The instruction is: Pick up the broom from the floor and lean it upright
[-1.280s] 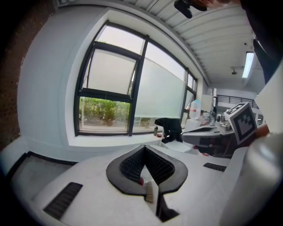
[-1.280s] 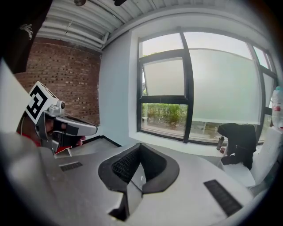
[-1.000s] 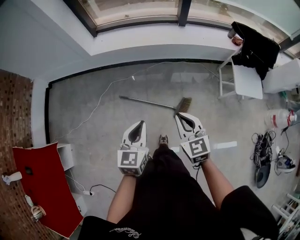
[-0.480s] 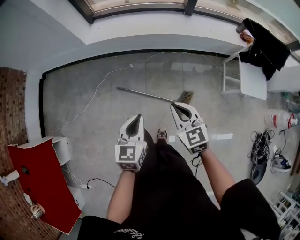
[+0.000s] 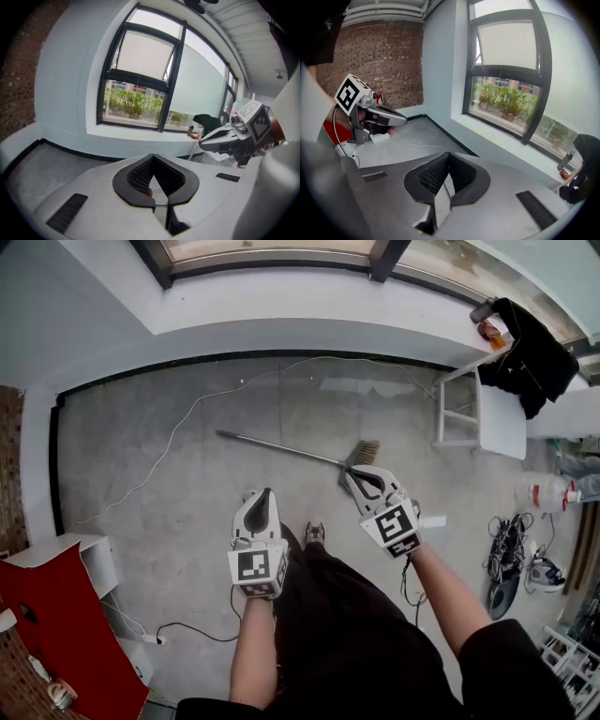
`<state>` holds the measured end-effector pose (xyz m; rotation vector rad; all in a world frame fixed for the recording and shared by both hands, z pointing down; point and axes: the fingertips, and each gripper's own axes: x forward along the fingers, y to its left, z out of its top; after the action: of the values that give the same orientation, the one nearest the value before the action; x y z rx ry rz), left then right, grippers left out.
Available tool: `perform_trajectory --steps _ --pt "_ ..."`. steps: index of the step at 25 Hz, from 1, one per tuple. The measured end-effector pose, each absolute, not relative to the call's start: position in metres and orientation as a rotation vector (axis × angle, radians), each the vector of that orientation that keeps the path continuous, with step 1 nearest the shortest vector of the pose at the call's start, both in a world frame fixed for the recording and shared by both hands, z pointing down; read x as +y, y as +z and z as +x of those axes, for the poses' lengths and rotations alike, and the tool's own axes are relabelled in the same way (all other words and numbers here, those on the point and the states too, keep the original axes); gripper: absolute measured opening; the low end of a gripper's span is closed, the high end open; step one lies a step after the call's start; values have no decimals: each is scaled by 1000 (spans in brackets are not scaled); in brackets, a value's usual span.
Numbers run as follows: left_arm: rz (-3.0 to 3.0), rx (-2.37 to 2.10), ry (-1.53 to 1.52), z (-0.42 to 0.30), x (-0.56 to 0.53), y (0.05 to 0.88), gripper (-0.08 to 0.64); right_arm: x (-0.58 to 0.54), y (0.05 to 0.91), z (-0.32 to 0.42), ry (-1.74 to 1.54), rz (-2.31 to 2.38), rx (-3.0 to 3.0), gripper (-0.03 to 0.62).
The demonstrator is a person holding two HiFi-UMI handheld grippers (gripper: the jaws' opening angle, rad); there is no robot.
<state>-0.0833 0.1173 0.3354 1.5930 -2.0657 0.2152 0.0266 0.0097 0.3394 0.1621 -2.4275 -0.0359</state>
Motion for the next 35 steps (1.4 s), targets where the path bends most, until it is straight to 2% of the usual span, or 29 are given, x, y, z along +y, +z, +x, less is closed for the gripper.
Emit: perform_trajectory --steps 6,12,24,28,35 --pt "1548 -2169 275 -121 109 403 6 17 416 -18 -70 6 -2368 8" --pt "1571 -2053 428 -134 114 479 6 27 481 -62 -58 -93 -2358 8" --pt "1580 -1971 485 -168 78 619 6 9 623 -69 26 -38 -2305 8" --pt "1557 -1964 449 -177 70 651 6 7 664 -75 44 -39 -2296 8" --pt "1663 -1836 588 -182 67 700 6 9 745 -99 8 -70 -2258 8"
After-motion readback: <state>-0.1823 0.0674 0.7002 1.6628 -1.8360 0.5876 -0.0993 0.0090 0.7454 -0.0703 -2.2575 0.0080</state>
